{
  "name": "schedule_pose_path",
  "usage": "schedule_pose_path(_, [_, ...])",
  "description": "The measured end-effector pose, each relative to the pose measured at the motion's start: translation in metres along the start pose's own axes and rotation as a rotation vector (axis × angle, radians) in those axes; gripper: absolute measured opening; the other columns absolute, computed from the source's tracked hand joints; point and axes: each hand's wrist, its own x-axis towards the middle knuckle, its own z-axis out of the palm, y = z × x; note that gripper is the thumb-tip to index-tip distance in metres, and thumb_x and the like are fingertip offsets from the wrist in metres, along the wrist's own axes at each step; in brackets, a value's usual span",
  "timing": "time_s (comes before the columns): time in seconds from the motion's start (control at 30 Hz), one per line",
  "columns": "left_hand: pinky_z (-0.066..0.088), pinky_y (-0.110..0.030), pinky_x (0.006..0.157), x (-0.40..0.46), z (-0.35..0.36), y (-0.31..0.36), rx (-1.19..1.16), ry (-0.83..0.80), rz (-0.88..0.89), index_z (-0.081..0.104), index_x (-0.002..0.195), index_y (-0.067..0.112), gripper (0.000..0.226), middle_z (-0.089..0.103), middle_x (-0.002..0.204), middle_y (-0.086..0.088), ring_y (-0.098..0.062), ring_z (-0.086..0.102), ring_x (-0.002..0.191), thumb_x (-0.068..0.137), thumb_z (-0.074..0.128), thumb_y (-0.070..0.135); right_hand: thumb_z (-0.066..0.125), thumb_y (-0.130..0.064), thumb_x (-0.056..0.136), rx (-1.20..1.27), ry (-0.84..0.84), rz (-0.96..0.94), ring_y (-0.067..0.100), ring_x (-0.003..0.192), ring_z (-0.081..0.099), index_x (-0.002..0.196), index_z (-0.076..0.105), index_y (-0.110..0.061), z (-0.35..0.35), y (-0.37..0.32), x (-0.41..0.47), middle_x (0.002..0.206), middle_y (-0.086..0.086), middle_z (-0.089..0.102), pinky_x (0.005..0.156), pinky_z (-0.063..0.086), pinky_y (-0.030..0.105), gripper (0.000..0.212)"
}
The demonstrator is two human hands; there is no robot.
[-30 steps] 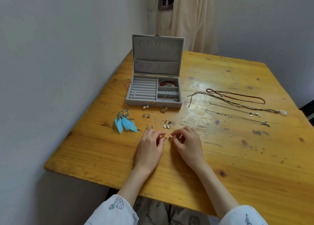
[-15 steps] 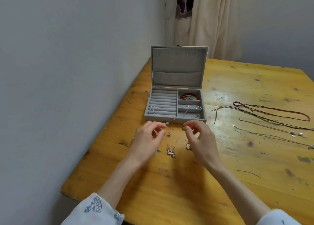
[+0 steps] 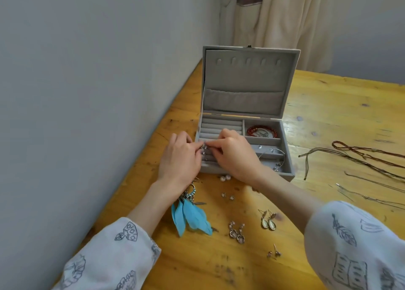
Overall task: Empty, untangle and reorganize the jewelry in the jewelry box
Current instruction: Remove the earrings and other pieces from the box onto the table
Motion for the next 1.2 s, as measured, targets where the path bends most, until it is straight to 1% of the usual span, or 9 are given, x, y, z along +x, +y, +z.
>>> schedule_pose_path(0.13, [0.032,-0.020,0.069,-0.004,-0.002,0.004,0.039,0.088,0.024,0.068,0.108,0.020,0.023,0.055,0.098,-0.004,-0.015,0.040,0.093,0.088,0.057,0.020,0.043,-0.024,0.095,-0.072,0.001,-0.093,0.017,0.087,0.039,0.114,0.064,-0.021,0.000,-0.002,-0.003,0.089,0.000,0.046,0.074,0.027,0.026,0.028])
schedule_pose_path(0.37, [0.039,-0.026,0.080,0.003,-0.005,0.005,0.028,0.050,-0.043,0.067,0.107,0.019,0.021,0.056,0.105,-0.004,-0.020,0.041,0.102,0.088,0.057,0.022,0.050,-0.020,0.091,0.043,0.040,0.081,0.023,0.095,0.052,0.099,0.067,-0.013,0.005,-0.012,0.004,0.099,0.006,0.060,0.083,0.039,0.034,0.020])
schedule_pose_path(0.63, [0.038,-0.029,0.085,0.005,-0.009,0.009,-0.041,-0.050,-0.119,0.062,0.108,0.015,0.022,0.055,0.114,-0.006,-0.020,0.041,0.107,0.091,0.052,0.023,0.051,-0.020,0.088,0.144,-0.070,0.224,0.024,0.091,0.057,0.089,0.066,-0.013,-0.006,-0.019,0.014,0.097,0.005,0.061,0.086,0.045,0.043,0.017])
schedule_pose_path(0.8, [0.028,-0.028,0.083,-0.015,-0.022,0.022,-0.041,0.008,-0.128,0.063,0.103,0.018,0.019,0.056,0.112,-0.003,-0.020,0.040,0.107,0.092,0.049,0.026,0.052,-0.017,0.089,0.256,0.071,0.249,0.010,0.078,0.049,0.091,0.063,-0.012,-0.027,-0.014,-0.014,0.090,-0.001,0.053,0.075,0.045,0.028,0.012])
schedule_pose_path(0.9, [0.023,-0.025,0.079,-0.046,-0.031,0.035,-0.119,0.030,-0.110,0.064,0.098,0.020,0.017,0.056,0.107,0.000,-0.018,0.038,0.104,0.091,0.051,0.028,0.055,-0.018,0.088,0.303,0.119,0.254,0.003,0.071,0.045,0.086,0.060,-0.017,-0.040,-0.014,-0.055,0.084,-0.006,0.050,0.062,0.037,0.014,0.005])
schedule_pose_path(0.97, [0.020,-0.022,0.078,-0.075,-0.033,0.046,-0.193,0.033,-0.101,0.065,0.093,0.021,0.013,0.056,0.102,0.004,-0.013,0.035,0.098,0.089,0.054,0.028,0.056,-0.017,0.087,0.317,0.115,0.259,0.003,0.070,0.045,0.082,0.056,-0.021,-0.042,-0.020,-0.089,0.080,-0.008,0.049,0.063,0.034,0.016,0.007])
schedule_pose_path(1.03, [0.026,-0.024,0.081,-0.107,-0.031,0.055,-0.261,0.004,-0.098,0.065,0.090,0.022,0.009,0.053,0.096,0.007,-0.011,0.034,0.095,0.086,0.059,0.027,0.058,-0.016,0.085,0.317,0.110,0.247,0.005,0.071,0.045,0.080,0.056,-0.023,-0.039,-0.029,-0.125,0.079,-0.009,0.048,0.068,0.036,0.020,0.009])
schedule_pose_path(1.13, [0.033,-0.031,0.089,-0.152,-0.022,0.064,-0.316,-0.061,-0.118,0.066,0.087,0.021,0.007,0.054,0.093,0.006,-0.016,0.040,0.096,0.084,0.062,0.026,0.063,-0.013,0.081,0.234,0.132,0.217,0.018,0.077,0.050,0.081,0.062,-0.014,-0.030,-0.042,-0.172,0.081,0.000,0.055,0.073,0.040,0.031,0.002])
schedule_pose_path(1.2, [0.033,-0.026,0.086,-0.172,-0.017,0.065,-0.334,-0.068,-0.133,0.066,0.087,0.022,0.007,0.052,0.090,0.010,-0.013,0.040,0.095,0.083,0.063,0.026,0.065,-0.011,0.079,0.161,0.137,0.213,0.025,0.080,0.054,0.081,0.064,-0.011,-0.024,-0.049,-0.191,0.082,0.004,0.059,0.075,0.040,0.036,0.002])
